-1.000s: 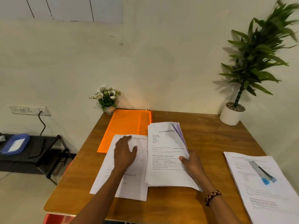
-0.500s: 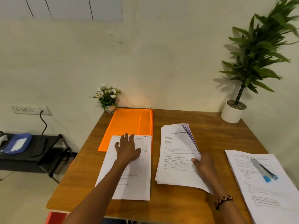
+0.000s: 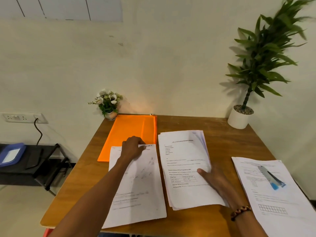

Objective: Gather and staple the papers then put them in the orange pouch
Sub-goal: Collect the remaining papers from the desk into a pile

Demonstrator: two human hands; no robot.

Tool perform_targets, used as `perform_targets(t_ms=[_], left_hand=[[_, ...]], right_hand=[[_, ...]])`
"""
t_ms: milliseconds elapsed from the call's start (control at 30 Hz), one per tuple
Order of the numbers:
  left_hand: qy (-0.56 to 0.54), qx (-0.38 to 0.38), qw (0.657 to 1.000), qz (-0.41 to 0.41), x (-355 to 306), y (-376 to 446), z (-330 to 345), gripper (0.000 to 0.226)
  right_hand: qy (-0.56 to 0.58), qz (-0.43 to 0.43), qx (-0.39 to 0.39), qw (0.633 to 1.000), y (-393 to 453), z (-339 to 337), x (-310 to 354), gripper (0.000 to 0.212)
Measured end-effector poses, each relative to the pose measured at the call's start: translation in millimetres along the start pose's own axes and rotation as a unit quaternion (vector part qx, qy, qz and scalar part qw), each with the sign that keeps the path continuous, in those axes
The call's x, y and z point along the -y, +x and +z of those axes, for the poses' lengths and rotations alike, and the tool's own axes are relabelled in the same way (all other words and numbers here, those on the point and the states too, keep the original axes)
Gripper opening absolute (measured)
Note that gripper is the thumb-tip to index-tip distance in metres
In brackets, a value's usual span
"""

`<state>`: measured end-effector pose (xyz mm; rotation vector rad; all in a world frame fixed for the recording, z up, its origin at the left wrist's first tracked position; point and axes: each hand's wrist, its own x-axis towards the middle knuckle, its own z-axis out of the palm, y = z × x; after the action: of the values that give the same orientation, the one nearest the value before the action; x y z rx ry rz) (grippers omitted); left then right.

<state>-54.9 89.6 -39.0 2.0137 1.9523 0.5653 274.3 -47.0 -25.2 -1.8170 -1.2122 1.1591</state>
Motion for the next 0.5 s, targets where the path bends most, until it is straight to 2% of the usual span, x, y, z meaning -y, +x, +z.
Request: perform_targets(t_ms=[133, 300, 367, 433, 500], left_hand=[[-0.092, -0.005, 0.995, 0.029, 1, 1, -7, 0.011], [-0.145, -0.007, 0.986, 0.085, -14, 0, -29, 0.010], [-0.197, 0.039, 0.975, 0.099, -26, -3, -40, 0.011], [-0.283, 0.107, 0.948, 0.098, -41, -9, -50, 0.013], [-0.339, 0.159, 0.922, 0.098, -57, -13, -60, 0.015]], right_hand=[[0.077, 0.020, 0.053, 0.995, -6, -11, -11, 0.044], [0.044, 0.016, 0.111, 0.993, -12, -19, -13, 0.072], [0.015, 0.006, 0.131, 0.991, -12, -18, -11, 0.086], [-0.010, 0.003, 0.147, 0.989, -10, -13, -6, 0.094], [-0.031, -0.002, 0.152, 0.988, -10, -5, 9, 0.082]])
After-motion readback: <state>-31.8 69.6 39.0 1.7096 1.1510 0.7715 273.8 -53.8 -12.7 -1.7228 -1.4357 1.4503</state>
